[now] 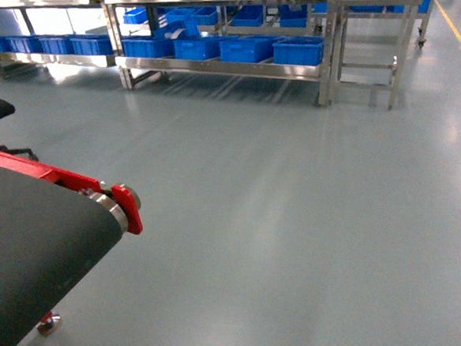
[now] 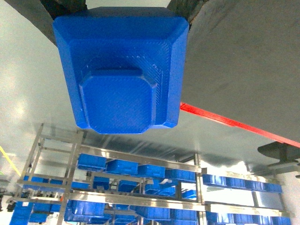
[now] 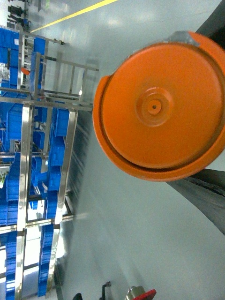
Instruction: Sort blue parts and orange caps into right shelf containers
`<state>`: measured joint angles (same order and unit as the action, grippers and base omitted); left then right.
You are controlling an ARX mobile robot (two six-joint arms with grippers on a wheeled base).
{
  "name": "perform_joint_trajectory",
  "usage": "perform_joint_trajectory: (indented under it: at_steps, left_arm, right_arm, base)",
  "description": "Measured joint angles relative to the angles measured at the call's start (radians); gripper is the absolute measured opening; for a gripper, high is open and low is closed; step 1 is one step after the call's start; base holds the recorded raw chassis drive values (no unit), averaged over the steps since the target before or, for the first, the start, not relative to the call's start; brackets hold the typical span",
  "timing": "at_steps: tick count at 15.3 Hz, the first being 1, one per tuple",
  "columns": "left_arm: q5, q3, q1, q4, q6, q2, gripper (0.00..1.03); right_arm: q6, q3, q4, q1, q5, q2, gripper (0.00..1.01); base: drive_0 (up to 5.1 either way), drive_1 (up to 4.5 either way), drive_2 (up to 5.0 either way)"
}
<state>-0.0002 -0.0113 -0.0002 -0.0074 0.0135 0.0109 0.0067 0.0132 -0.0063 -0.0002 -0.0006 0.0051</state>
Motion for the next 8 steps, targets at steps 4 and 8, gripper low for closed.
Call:
perform_joint_trajectory:
  at_steps: [4,8]
  left_arm:
    - [0.0,0.0,0.0,0.0,0.0,0.0,0.41]
    - [0.0,0.0,0.0,0.0,0.0,0.0,0.41]
  right_arm:
    - [0.0,0.0,0.0,0.0,0.0,0.0,0.45]
    - [0.0,0.0,0.0,0.0,0.0,0.0,0.45]
  base:
    - [-1.6,-1.58,-1.6]
    - [-1.6,-1.58,-1.6]
